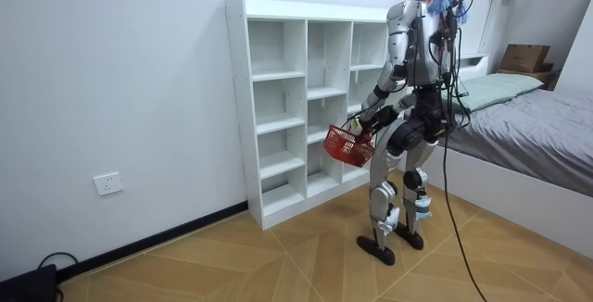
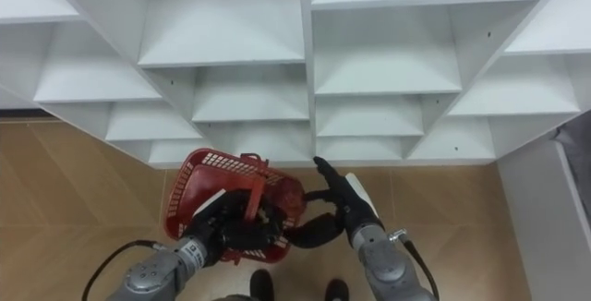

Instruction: Collect fruits from the closet

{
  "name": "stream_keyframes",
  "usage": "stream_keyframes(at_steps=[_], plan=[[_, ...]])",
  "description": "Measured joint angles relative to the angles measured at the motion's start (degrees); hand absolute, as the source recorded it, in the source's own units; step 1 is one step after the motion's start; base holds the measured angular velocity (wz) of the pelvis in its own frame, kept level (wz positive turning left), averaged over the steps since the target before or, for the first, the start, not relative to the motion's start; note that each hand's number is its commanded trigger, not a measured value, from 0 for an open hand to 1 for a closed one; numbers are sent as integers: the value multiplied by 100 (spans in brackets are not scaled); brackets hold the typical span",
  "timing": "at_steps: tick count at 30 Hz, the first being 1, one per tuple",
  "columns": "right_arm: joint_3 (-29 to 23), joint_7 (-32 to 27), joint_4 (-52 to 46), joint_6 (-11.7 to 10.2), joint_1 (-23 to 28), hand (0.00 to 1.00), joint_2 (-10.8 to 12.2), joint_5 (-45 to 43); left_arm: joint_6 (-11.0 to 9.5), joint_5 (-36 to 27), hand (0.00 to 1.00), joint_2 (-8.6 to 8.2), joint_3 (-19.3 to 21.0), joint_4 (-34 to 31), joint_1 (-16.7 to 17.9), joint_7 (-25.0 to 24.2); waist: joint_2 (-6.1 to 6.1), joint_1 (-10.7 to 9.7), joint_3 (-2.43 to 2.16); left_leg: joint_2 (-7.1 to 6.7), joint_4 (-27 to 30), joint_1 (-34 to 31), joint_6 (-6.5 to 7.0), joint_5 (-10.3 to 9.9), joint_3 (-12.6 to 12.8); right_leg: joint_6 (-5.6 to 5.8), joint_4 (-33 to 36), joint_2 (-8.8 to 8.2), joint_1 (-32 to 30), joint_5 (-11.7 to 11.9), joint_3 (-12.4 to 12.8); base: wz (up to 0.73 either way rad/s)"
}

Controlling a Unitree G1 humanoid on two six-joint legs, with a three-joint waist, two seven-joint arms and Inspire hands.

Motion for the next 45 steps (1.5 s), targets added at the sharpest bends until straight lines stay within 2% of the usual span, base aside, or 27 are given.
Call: stream_keyframes(at_steps=[11, 14, 20, 28, 31, 36, 41, 45], plan=[[219, -80, 304, -5, -12, 0, -19, 6, 0, -267, 100, 0, -111, 22, 27, -18, -5, 6, -1, 6, -34, 98, 0, 1, 106, 1, 67, 2, 2, -3, 106, -4], [220, -89, 388, -5, -3, 0, -23, 6, 0, -266, 100, 14, -145, 94, 27, -116, -39, 1, -21, 8, -28, 116, -2, 3, 95, 0, 56, 5, 32, -2, 94, 0], [228, -124, 479, -3, -2, 0, -35, 22, 43, -463, 100, 88, -311, 114, 43, -130, -93, 2, -31, 9, -48, 201, -1, 1, 114, 1, 43, 6, 105, -2, 110, -1], [220, -31, 621, -4, 11, 0, -60, 17, 36, -654, 100, 187, -309, 225, 44, -200, -108, -15, -31, 15, -78, 419, -14, -16, 83, 6, -78, 25, 390, 5, 84, 0], [219, 51, 640, -4, 29, 0, -85, -15, 37, -766, 100, 251, -307, 384, 60, -282, -151, -3, -40, 15, -117, 525, -19, -28, 95, 12, -115, 31, 488, 1, 90, 0], [217, 262, 499, -3, 45, 0, -192, -250, 39, -1357, 100, 287, -306, 413, 85, -361, -172, -8, -36, 9, -116, 565, -15, -37, 89, 20, -145, 23, 558, -3, 55, 1], [218, 343, 418, -3, 57, 0, -170, -443, 39, -1634, 100, 255, -306, 415, 148, -454, -206, -16, -36, 10, -207, 862, -28, -66, 114, 32, -268, 42, 854, -9, 66, -1], [239, 481, 257, 10, 58, 0, -169, -496, 57, -2152, 100, 288, -316, 478, 176, -634, -273, -10, -23, 18, -201, 970, -46, -90, 111, 31, -289, 56, 974, -20, 79, -1]])
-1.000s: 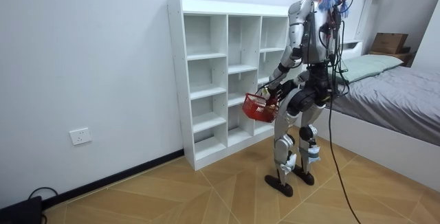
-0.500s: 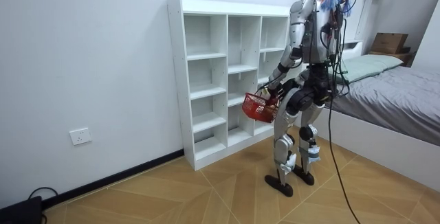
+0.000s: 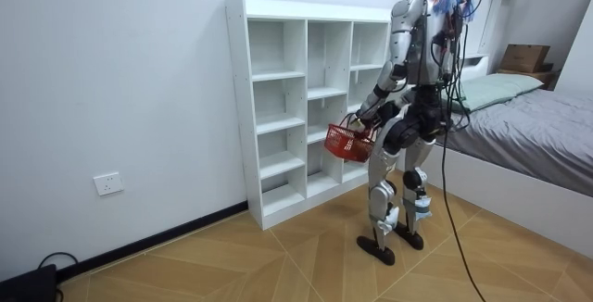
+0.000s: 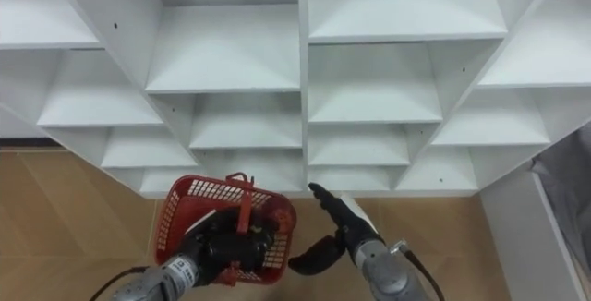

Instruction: Collect fruits from the closet

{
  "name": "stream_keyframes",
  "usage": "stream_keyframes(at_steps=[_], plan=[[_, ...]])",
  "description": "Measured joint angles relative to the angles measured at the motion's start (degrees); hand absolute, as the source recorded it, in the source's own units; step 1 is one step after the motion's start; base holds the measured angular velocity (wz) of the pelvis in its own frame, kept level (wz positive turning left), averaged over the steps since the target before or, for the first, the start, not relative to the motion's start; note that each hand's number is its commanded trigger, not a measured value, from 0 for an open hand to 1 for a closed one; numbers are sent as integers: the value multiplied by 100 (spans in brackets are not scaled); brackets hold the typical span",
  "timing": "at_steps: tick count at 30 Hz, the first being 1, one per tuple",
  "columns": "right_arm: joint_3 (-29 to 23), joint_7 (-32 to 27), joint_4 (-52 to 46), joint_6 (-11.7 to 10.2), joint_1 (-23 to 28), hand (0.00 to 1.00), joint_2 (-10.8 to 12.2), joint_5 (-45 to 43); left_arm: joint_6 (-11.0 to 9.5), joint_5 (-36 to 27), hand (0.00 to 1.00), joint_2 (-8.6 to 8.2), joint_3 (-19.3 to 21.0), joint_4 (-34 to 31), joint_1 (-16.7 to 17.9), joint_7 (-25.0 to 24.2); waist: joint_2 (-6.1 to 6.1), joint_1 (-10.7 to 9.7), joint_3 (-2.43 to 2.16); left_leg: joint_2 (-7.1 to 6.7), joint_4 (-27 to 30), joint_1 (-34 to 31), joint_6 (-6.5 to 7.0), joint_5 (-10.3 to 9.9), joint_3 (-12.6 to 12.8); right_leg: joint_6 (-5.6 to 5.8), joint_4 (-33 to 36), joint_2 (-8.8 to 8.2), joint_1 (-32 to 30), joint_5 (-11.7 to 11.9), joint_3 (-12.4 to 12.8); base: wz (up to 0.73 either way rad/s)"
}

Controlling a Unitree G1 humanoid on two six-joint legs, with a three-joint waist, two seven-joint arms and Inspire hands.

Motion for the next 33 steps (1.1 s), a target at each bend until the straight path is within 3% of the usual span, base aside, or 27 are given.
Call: stream_keyframes(at_steps=[4, 8, 15, 22, 23, 25, 33], plan=[[59, 167, -114, 106, 0, 0, 6, -2, 47, -521, 100, 76, -27, 70, 32, -153, -72, -19, -12, 23, -24, 143, -19, -29, 8, -2, -64, 37, 148, 1, 47, -5], [97, 269, -529, 255, 180, 0, -74, -211, 186, -1092, 100, 106, -28, 71, 252, -268, -154, -31, -54, 25, -122, 393, -46, -52, 15, -7, -149, 59, 374, -17, 60, -1], [99, 337, -1152, 345, 391, 0, -125, -203, 272, -1699, 100, 105, -62, 72, 294, -327, -164, -87, -55, 24, -197, 627, -64, -65, 55, -12, -183, 61, 567, -39, 82, -1], [82, 355, -1433, 374, 650, 0, -145, -206, 376, -1717, 100, 238, 140, 66, 369, -374, -179, -126, -66, 27, -352, 930, -86, -82, 146, -8, -300, 89, 779, -40, 182, -8], [71, 355, -1438, 374, 712, 0, -145, -210, 378, -1717, 100, 242, 202, 54, 419, -374, -194, -141, -100, 23, -393, 960, -86, -82, 152, -6, -337, 91, 805, -36, 188, -6], [55, 354, -1437, 374, 792, 0, -152, -221, 377, -1722, 100, 248, 289, 32, 488, -375, -234, -139, -122, 21, -430, 998, -91, -83, 168, -4, -354, 93, 842, -37, 202, -2], [-581, 269, -1374, 367, 1401, 0, -201, -247, 379, -1716, 100, 247, 628, 43, 955, -363, -230, -150, -111, -56, -673, 1422, -104, -106, 175, 31, -662, 99, 1292, -42, 201, 0]])
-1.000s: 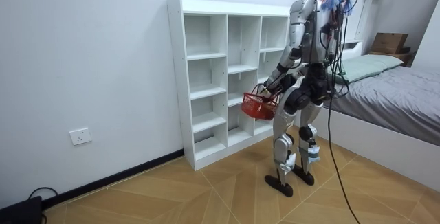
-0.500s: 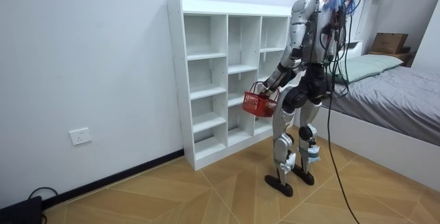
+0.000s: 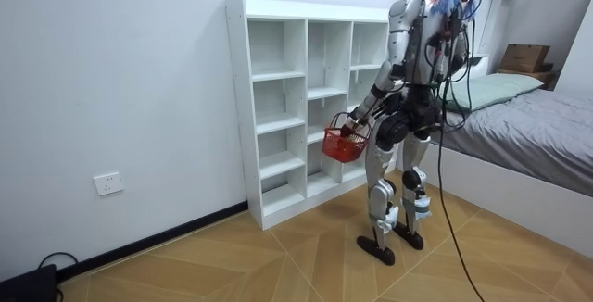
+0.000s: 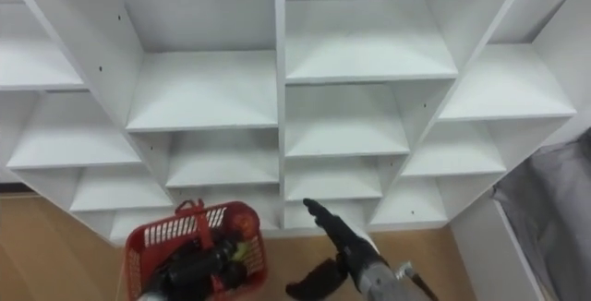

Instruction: Collect fruits from the closet

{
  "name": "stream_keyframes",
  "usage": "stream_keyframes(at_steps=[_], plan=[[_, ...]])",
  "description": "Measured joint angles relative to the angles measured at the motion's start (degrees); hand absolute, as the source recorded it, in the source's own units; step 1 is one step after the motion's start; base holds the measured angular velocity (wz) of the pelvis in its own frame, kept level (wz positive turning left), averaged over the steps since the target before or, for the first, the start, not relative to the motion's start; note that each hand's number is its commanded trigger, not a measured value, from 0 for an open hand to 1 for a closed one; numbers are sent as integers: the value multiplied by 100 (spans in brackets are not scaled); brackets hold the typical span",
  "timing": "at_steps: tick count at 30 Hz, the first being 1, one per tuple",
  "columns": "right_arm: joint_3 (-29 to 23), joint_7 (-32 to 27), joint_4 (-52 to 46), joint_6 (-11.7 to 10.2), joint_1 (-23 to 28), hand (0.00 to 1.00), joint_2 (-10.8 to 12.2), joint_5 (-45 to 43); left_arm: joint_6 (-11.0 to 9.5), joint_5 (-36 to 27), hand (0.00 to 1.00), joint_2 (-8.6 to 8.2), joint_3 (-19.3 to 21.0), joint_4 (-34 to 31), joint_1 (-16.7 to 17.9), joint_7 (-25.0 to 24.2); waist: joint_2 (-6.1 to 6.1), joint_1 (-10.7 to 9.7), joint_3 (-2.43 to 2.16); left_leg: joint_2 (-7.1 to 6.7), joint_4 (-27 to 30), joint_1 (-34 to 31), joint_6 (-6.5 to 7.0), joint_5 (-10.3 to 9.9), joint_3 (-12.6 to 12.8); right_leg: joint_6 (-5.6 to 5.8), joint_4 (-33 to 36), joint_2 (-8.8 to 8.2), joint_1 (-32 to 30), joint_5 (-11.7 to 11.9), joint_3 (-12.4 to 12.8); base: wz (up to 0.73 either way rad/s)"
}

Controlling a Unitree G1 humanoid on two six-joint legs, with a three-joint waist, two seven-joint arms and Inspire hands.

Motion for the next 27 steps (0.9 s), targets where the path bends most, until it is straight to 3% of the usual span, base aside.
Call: stream_keyframes(at_steps=[5, 11, 18, 27], plan=[[-373, -175, 261, -14, 82, 0, -27, 71, 2, 10, 100, -10, 500, 26, 71, 8, 24, 13, 15, -11, -39, 50, -5, -6, -29, 10, -98, -1, 105, 12, -65, 4], [-840, -619, 1053, -78, 228, 0, -15, 119, -17, 20, 100, 5, 1079, 489, 393, 73, 35, -6, 11, -48, -163, 273, -23, -18, -56, 27, -291, -5, 377, -12, -124, 4], [-1092, -950, 2107, -88, 376, 0, 89, 683, -29, 2, 100, -15, 1186, 775, 601, 308, 38, 3, 4, -110, -170, 349, -18, -20, -179, 65, -388, -55, 605, -38, -307, 16], [-1263, -1252, 3024, -129, 320, 0, 192, 1087, -72, 8, 100, -63, 1437, 1347, 632, 659, 184, 42, -17, -110, -168, 464, -12, -41, -201, 72, -376, -48, 707, -77, -316, 3]])
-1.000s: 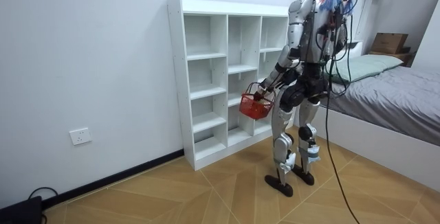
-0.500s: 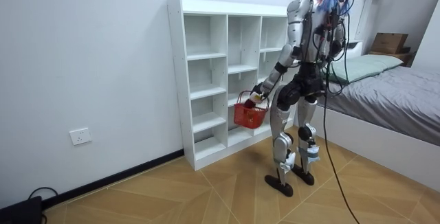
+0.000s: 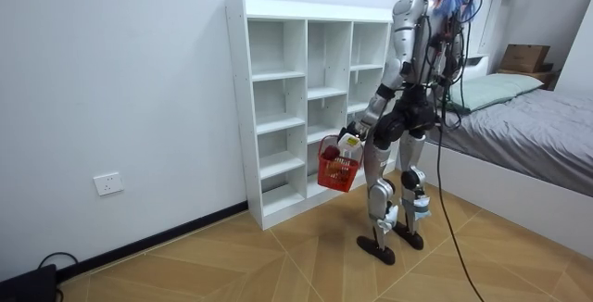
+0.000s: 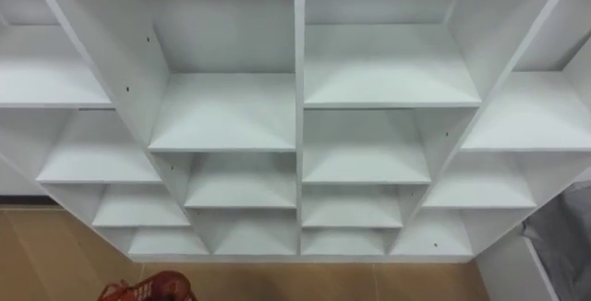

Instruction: Collect fruits from the closet

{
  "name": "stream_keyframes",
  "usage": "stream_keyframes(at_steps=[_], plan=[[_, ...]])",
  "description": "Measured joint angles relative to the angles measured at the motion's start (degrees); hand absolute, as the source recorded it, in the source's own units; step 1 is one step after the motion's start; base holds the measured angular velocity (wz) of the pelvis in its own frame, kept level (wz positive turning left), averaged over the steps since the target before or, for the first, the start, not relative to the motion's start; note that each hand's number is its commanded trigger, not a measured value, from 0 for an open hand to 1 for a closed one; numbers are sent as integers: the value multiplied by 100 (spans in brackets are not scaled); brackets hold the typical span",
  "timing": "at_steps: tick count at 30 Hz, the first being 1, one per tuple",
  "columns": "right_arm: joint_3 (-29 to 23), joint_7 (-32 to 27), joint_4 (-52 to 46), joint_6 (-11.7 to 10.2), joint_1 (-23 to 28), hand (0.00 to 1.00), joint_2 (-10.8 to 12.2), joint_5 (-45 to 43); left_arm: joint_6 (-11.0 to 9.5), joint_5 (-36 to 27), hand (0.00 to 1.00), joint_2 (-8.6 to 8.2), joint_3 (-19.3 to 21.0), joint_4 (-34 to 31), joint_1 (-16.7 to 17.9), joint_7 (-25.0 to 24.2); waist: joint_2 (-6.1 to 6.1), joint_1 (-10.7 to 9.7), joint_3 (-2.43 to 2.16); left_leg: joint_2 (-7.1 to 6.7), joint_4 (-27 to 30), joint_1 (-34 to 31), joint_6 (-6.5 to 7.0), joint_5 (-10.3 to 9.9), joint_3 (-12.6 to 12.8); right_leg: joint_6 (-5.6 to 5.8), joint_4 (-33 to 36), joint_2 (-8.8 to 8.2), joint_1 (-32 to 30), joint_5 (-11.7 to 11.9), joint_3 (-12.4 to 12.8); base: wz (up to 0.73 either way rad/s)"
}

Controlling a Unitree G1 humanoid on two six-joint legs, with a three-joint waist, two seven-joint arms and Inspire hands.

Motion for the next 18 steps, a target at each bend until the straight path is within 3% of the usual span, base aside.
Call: stream_keyframes(at_steps=[14, 18], plan=[[-156, -83, 528, 2, 93, 0, 14, 323, -13, 66, 100, -93, 312, 508, 118, 106, 30, 107, 17, -6, 30, 45, 8, -30, -45, 9, -3, -8, 92, -9, -80, 2], [-256, -72, 754, 9, 55, 0, 19, 356, -7, 446, 100, -111, 461, 623, 129, 273, 21, 99, 18, -39, 33, 49, 9, -30, -143, 23, -10, -24, 137, -35, -153, 12]])
